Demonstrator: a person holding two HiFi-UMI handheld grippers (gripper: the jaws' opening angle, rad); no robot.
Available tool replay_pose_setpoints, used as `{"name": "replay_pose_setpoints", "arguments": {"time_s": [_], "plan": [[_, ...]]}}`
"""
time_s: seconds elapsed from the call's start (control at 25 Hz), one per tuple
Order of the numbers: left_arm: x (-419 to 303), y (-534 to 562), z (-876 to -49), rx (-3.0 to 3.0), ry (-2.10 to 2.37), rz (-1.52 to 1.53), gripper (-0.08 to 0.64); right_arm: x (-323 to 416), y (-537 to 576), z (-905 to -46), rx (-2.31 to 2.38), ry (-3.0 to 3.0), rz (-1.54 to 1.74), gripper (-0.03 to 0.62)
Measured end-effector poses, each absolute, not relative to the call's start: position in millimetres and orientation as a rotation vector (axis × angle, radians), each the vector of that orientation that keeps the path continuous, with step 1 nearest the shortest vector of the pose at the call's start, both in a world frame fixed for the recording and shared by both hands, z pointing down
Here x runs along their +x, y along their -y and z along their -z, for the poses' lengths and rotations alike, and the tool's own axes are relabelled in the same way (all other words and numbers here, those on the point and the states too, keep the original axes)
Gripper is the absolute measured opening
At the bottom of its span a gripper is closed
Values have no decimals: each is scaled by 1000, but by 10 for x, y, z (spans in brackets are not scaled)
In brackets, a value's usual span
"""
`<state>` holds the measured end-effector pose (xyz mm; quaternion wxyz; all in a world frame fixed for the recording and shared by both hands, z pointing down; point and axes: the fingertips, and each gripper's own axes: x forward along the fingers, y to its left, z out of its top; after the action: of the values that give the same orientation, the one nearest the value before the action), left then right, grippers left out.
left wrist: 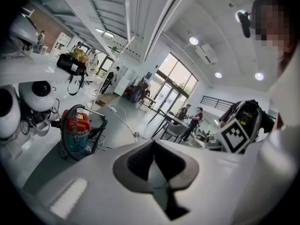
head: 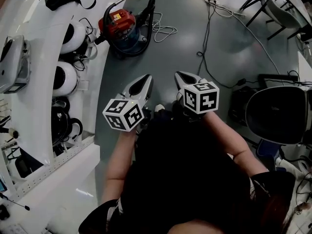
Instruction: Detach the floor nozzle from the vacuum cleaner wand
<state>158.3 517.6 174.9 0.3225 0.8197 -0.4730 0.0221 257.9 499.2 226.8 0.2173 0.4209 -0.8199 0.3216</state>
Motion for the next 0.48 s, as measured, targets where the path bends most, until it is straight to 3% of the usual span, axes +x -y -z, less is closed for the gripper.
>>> {"name": "replay_pose_setpoints", "arguments": {"time_s": [0.48], "plan": [[1296, -5283, -1750, 2207, 1211, -42, 11, 2241, -5054, -2361, 1154, 2252, -897, -2]]}}
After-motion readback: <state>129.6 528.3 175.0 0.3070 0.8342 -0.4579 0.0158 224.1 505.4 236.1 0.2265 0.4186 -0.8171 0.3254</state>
